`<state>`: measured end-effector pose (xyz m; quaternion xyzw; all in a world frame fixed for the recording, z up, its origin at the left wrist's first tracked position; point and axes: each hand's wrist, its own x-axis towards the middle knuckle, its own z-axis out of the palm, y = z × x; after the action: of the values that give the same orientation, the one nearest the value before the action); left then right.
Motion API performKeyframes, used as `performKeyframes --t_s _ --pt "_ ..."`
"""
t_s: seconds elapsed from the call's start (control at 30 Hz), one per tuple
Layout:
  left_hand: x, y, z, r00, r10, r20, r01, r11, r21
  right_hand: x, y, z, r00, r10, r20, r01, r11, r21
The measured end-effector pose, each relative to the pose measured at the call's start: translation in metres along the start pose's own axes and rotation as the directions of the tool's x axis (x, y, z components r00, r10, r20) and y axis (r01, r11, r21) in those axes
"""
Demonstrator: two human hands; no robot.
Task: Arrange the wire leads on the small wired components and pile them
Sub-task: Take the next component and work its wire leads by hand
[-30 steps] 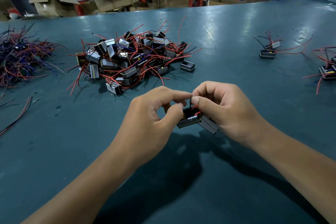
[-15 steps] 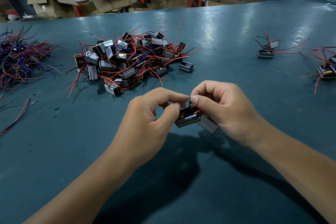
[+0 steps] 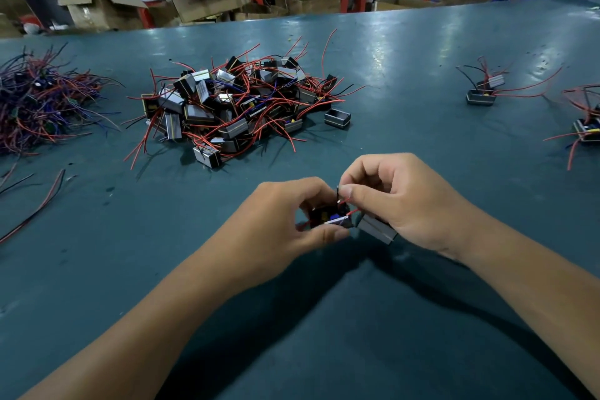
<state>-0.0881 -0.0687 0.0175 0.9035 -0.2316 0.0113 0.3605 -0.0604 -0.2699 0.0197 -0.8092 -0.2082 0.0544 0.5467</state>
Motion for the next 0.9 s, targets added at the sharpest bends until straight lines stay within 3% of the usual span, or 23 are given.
performKeyframes --t_s 0.13,0.5,0.67,0.8,0.9 --pt "0.002 -0.008 -0.01 0.995 -0.092 0.035 0.086 0.986 0.145 0.002 0.004 -0.009 0.998 0.049 0.044 -0.038 0.971 -0.235" --pt "0.003 -0.012 -0.02 0.979 -0.109 0.171 0.049 0.944 0.327 0.0 0.006 -0.007 0.996 -0.06 0.061 0.079 0.922 -0.38" --pt "0.003 -0.008 -0.014 0.999 0.023 0.032 -0.029 0.982 0.189 0.0 0.004 -0.013 0.989 -0.086 0.123 0.13 0.899 -0.418" --pt "0.005 -0.008 -0.006 0.999 0.042 0.006 -0.043 0.985 0.165 -0.001 0.006 -0.012 0.977 -0.115 0.179 0.186 0.869 -0.459" --pt "0.006 -0.01 -0.004 1.0 0.03 0.004 -0.03 0.988 0.15 -0.001 0.009 -0.009 0.955 -0.174 0.24 0.282 0.787 -0.549"
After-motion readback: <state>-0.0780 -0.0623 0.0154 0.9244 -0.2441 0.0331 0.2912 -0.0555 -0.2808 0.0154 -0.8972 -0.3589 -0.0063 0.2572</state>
